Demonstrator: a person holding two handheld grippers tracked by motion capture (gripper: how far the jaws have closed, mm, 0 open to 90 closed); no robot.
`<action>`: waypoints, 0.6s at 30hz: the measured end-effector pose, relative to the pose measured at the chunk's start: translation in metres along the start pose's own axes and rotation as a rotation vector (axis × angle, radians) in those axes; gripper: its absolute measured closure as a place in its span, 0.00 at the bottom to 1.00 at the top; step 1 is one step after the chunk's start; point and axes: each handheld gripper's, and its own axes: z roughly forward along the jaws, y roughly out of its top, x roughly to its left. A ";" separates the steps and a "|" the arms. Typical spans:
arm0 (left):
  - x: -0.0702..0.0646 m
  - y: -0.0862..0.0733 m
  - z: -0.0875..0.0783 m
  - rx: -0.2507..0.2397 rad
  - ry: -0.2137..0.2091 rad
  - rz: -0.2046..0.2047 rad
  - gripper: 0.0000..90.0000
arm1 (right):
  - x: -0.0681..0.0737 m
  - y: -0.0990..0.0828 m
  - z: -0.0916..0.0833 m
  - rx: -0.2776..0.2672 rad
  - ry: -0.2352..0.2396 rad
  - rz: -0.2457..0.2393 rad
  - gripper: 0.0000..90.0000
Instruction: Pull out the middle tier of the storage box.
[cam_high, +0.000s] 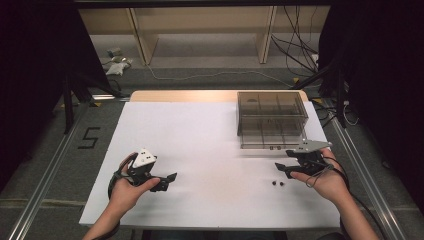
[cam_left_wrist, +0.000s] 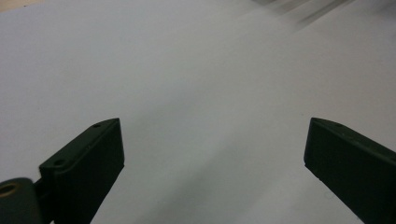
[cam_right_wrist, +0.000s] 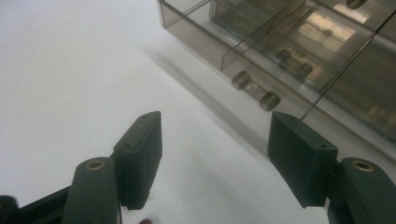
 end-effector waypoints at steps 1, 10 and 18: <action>0.000 0.000 0.000 0.000 0.000 0.002 0.06 | 0.002 -0.003 -0.001 -0.007 0.005 0.015 0.40; -0.002 0.000 0.001 -0.001 -0.019 0.009 0.06 | 0.020 -0.007 -0.001 0.018 0.045 0.052 0.40; 0.000 -0.001 -0.002 -0.003 -0.020 0.000 0.06 | 0.033 -0.005 0.004 0.030 0.072 0.034 0.40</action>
